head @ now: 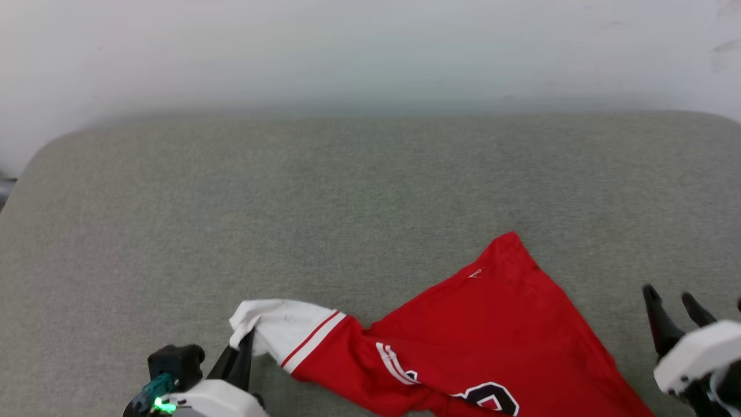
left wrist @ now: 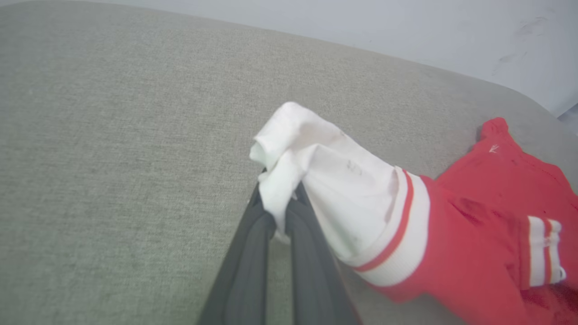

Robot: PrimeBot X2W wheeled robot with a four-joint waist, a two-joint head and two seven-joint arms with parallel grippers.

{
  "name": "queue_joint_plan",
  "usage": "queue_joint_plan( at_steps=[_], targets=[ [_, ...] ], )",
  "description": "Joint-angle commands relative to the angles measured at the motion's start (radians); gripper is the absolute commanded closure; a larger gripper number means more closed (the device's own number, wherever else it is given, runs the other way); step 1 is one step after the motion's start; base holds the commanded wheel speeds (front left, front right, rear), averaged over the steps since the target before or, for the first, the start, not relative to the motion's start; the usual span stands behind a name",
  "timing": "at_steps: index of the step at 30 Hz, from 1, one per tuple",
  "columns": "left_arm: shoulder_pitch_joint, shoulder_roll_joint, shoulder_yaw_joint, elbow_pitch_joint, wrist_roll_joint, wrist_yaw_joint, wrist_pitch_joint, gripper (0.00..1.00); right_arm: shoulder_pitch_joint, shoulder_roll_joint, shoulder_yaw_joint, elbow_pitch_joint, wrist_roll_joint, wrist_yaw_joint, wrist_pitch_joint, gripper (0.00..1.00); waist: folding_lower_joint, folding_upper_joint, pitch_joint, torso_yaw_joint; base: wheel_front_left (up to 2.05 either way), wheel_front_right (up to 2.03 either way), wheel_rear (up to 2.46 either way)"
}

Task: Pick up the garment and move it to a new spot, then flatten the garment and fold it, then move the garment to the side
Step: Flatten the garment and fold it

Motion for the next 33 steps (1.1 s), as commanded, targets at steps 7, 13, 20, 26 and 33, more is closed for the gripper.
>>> queue_joint_plan(
  at_steps=[7, 13, 20, 26, 33],
  targets=[
    [-0.096, -0.032, -0.035, 0.0, 0.027, -0.01, -0.02, 1.0, -0.223, -0.166, 0.208, 0.105, 0.105, -0.001, 0.29, 0.0, 0.0, -0.0001, 0.096, 0.088, 0.0, 0.0, 0.0],
    [-0.17, -0.058, -0.063, 0.016, 0.038, -0.032, -0.038, 1.0, -0.397, -0.255, 0.334, 0.128, 0.141, -0.001, 0.512, 0.0, 0.0, -0.0001, 0.161, 0.141, 0.0, 0.0, 0.0],
    [-0.243, -0.085, -0.09, 0.016, 0.053, -0.05, -0.06, 1.0, -0.51, -0.294, 0.48, 0.187, 0.145, -0.001, 0.542, 0.0, 0.0, -0.0001, 0.244, 0.183, 0.0, 0.0, 0.0],
    [-0.264, -0.096, -0.098, 0.017, 0.056, -0.057, -0.075, 1.0, -0.509, -0.298, 0.592, 0.314, 0.197, -0.001, 0.567, 0.0, 0.0, -0.0001, 0.282, 0.193, 0.0, 0.0, 0.0],
    [-0.247, -0.093, -0.092, 0.032, 0.044, -0.056, -0.085, 1.0, -0.482, -0.288, 0.687, 0.399, 0.305, 0.001, 0.615, 1.0, 0.0, -0.0001, 0.271, 0.184, 0.0, 0.0, 0.0]
  ],
)
